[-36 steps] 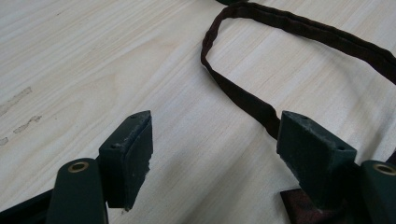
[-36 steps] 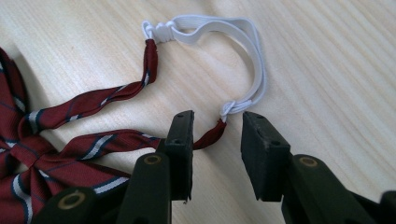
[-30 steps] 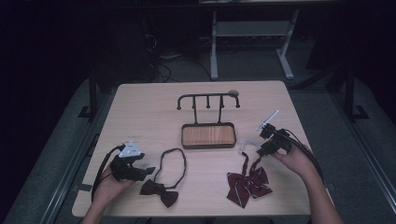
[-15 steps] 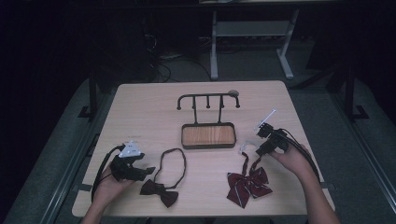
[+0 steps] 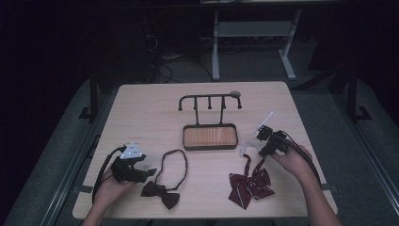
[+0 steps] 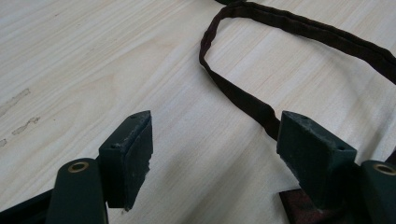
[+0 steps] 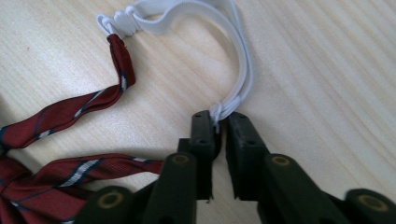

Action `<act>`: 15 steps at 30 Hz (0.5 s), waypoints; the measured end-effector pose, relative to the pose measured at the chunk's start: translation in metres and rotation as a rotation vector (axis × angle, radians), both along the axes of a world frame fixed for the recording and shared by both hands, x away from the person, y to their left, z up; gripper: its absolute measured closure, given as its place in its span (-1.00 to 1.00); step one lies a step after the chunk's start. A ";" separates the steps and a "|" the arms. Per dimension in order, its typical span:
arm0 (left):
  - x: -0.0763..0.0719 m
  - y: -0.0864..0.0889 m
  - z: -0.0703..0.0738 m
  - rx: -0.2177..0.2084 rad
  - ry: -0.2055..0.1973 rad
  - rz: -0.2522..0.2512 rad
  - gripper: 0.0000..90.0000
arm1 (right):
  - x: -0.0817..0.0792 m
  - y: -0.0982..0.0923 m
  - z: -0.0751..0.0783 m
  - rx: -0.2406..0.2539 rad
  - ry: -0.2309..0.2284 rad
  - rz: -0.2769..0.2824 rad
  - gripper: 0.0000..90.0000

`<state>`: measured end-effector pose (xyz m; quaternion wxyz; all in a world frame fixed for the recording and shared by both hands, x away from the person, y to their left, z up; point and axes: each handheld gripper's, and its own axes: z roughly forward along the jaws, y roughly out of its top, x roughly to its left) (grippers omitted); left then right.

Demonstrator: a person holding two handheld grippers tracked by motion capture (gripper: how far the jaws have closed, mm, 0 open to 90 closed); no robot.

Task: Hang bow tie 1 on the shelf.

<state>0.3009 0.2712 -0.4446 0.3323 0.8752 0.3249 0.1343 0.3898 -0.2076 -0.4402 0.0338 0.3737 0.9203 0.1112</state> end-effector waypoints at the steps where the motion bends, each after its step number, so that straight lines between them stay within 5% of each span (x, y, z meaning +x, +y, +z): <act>1: 0.000 0.000 0.000 -0.003 -0.002 0.000 -0.39 | 0.000 0.000 0.000 -0.001 0.002 0.000 0.84; 15: 0.000 -0.001 -0.001 0.001 0.000 -0.002 -0.40 | -0.009 -0.008 0.018 0.083 -0.005 0.037 0.88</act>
